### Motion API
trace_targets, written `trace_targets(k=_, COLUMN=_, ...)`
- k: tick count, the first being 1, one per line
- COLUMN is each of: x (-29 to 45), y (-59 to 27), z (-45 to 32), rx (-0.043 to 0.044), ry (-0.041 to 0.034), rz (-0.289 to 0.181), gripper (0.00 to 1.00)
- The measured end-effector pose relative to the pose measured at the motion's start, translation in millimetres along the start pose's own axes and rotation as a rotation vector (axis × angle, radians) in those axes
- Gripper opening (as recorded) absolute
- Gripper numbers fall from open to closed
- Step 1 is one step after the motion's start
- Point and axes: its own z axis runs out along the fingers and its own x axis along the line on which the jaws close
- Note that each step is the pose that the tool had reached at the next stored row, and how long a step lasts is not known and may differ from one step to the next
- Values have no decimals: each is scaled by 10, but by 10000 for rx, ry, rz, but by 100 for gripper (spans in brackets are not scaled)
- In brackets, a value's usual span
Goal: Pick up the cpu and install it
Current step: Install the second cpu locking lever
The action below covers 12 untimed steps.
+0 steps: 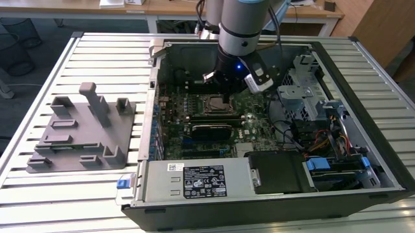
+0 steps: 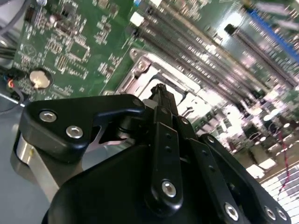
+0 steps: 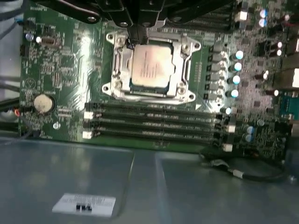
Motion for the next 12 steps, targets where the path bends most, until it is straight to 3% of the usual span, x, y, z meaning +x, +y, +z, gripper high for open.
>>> trace_targets(k=3, x=16, y=-41, z=-3, rx=0, ry=-1, rz=1, gripper=11)
trace_targets(k=8, x=157, y=-75, z=-4, rx=-1, ry=-10, rz=-2, gripper=11)
trace_targets(k=12, x=183, y=-150, z=-9, rx=-2, ry=-10, rz=-1, gripper=11)
